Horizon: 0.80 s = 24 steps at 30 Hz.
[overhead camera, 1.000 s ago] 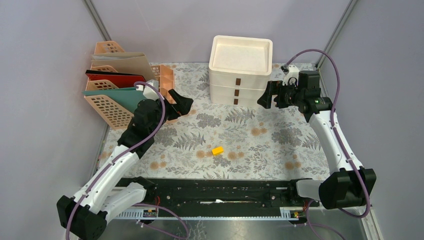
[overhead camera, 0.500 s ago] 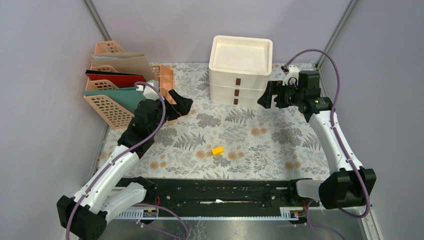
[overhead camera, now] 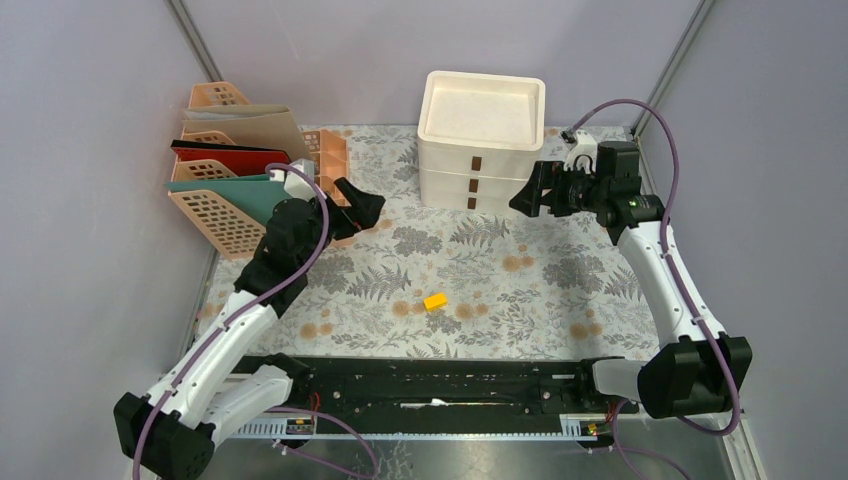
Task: Organize the desk
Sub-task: Reset both arms
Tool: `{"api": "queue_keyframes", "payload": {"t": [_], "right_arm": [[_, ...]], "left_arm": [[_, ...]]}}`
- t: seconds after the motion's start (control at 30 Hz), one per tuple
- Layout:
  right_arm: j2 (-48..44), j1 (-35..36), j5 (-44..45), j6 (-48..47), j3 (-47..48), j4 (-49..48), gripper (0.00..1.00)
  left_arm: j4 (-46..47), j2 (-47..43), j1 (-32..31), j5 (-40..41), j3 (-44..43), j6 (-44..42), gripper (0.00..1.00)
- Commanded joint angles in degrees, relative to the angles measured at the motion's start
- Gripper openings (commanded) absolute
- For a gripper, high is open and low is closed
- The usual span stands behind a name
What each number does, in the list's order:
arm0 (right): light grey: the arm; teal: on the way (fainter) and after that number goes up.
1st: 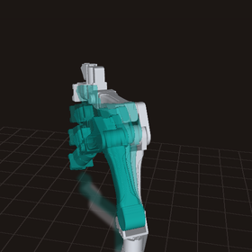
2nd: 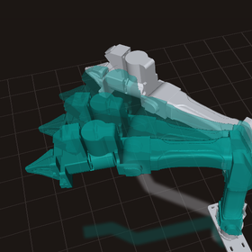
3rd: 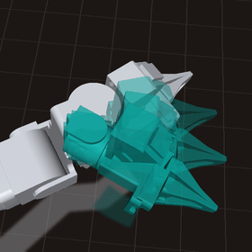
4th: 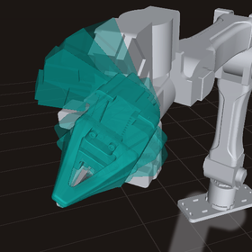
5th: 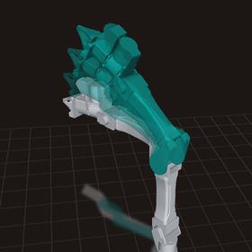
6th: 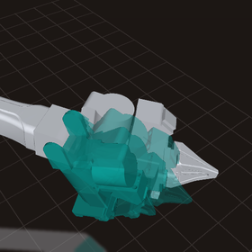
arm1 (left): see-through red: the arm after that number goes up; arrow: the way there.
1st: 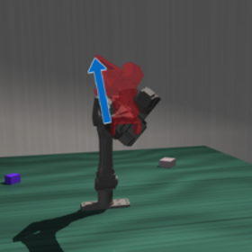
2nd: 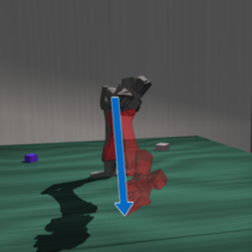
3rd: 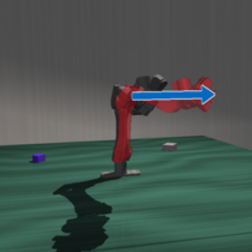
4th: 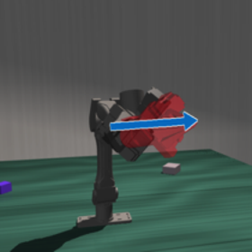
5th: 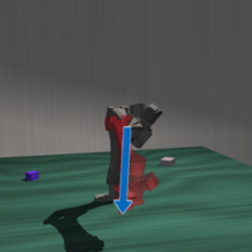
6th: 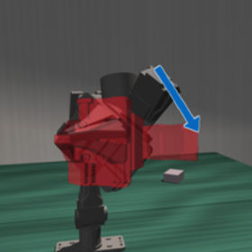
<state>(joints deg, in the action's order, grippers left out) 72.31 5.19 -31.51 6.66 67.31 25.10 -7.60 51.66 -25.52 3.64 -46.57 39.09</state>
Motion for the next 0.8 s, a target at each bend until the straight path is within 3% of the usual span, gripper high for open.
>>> {"api": "queue_keyframes", "payload": {"t": [0.0, 0.17, 0.27, 0.43, 0.53, 0.77], "right_arm": [[-0.07, -0.30, -9.19, 1.54, -0.79, -2.75, 1.00], [0.69, -0.23, -17.22, 1.91, -1.90, -3.92, 1.00], [0.65, -0.20, -16.53, 1.41, -1.92, -3.84, 1.00], [0.57, -0.27, -9.29, -0.83, -0.78, -2.56, 1.00], [1.12, -0.29, -9.29, -0.83, 0.52, -2.56, 1.00], [1.87, -0.78, 18.68, -13.24, 3.36, 2.67, 1.00]], "left_arm": [[7.22, -0.90, 0.56, -2.98, 0.83, 2.15, 0.99], [9.90, 3.21, 0.49, -11.02, -0.01, 4.10, 0.99], [9.00, 5.31, 0.25, -12.65, -1.28, 4.05, 0.99], [7.13, 4.56, 0.32, -9.48, -1.57, 2.49, 0.99], [3.85, 3.22, 0.43, -4.92, -1.85, 0.59, 0.99], [-2.03, 0.20, 2.97, 1.12, -2.92, -3.37, 0.99]]}}
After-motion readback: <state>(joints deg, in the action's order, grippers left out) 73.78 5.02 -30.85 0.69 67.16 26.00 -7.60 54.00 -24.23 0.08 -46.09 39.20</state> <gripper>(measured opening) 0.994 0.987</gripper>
